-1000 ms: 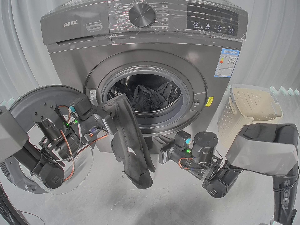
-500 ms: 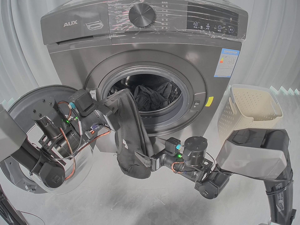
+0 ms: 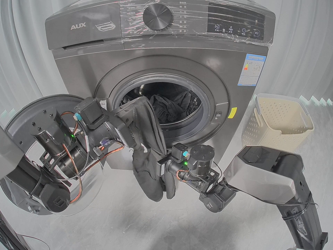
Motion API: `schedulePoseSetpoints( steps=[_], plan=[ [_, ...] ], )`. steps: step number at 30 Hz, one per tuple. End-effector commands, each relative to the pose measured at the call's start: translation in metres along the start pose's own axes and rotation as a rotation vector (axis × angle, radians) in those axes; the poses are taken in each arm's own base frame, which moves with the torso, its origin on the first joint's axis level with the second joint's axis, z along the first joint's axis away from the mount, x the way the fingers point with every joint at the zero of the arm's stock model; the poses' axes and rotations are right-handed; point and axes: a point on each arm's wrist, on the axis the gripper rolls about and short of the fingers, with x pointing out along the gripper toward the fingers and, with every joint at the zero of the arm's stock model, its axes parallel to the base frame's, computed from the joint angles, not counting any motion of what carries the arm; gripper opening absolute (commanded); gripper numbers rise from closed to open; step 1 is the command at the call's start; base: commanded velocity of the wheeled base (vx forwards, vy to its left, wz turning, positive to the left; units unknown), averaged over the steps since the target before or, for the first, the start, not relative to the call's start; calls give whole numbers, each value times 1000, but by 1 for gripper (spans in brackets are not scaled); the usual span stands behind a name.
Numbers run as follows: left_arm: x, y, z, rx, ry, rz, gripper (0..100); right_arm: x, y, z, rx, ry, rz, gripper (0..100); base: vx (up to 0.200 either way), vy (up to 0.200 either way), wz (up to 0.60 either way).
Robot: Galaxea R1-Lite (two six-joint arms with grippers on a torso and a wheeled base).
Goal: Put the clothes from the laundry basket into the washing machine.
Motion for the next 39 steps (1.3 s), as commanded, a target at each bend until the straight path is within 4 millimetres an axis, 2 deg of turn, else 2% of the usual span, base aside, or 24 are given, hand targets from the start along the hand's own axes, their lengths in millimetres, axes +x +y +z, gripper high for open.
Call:
schedulePoseSetpoints(
  steps=[1,9,14,15,16,21,24,28,29,36,39],
  plan=[
    [-6,7,-8,-2,44,39,0,-6,-13,26,-6,-54,-69,0,0,0,0],
    [-20,40,-53,23,223,143,0,-39,-8,92,-10,-137,-73,0,0,0,0],
    [-25,43,-83,28,319,142,0,-50,-1,120,-11,-182,-62,0,0,0,0],
    [-25,43,-83,28,319,142,0,-50,-1,120,-11,-182,-62,0,0,0,0],
    [-26,44,-96,38,348,140,0,-52,-1,127,-11,-195,-61,0,0,0,0],
    [-37,39,-129,35,466,99,0,-54,-1,136,-10,-215,-65,0,0,0,0],
    [-38,33,-136,31,490,77,0,-55,1,136,-10,-218,-63,0,0,0,0],
    [-38,32,-136,30,489,74,0,-55,1,136,-10,-218,-63,0,0,0,0],
    [-39,32,-135,30,489,73,100,-55,1,137,-10,-219,-63,0,0,0,0],
    [-80,16,-136,-6,627,14,100,-57,-16,147,-19,-241,-103,0,0,0,0],
    [-88,13,-137,-7,653,-27,100,-61,-17,151,-18,-242,-103,0,0,0,0]
  ],
)
